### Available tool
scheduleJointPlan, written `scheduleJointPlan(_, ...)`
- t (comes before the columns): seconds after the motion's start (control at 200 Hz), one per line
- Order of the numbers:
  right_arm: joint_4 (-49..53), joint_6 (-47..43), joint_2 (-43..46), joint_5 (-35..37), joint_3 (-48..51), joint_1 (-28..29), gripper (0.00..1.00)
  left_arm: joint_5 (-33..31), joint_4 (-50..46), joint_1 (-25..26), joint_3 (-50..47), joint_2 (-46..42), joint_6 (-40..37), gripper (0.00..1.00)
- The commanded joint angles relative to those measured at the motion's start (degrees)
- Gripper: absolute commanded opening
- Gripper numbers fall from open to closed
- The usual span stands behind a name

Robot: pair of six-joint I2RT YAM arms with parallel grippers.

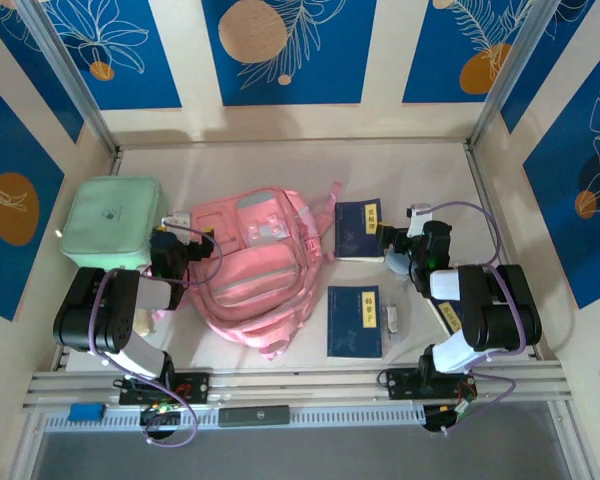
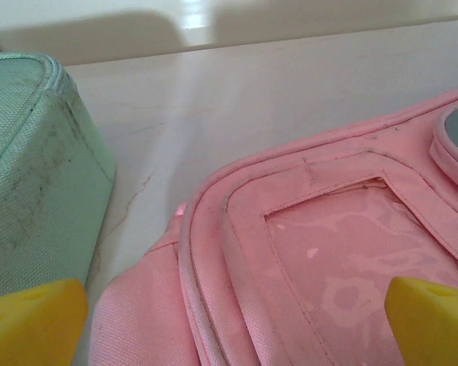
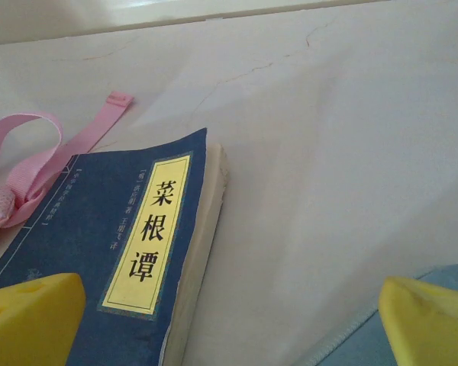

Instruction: Pack the student bag

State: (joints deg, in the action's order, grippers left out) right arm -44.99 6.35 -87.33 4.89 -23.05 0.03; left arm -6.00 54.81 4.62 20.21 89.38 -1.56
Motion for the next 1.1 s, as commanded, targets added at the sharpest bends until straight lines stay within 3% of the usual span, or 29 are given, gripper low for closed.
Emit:
scheduleJointPlan(0.0, -0.62, -0.81, 0.05, -1.06, -1.07, -0.03, 0.99, 1.17, -0.27, -0.72, 0.97, 0.2, -0.37, 0.99)
scheduleJointPlan(0.985, -0.93, -0.62, 0.23, -1.07, -0.99, -0.24, 0.99, 2.4, -0.63, -0.7, 1.07, 0.11, -0.82, 0.99)
scheduleJointPlan(1.095, 3.06, 0.13, 2.73, 0.33, -2.08, -0.21, 0.99, 2.7, -1.16, -0.75, 0.46, -2.05, -0.71, 1.0)
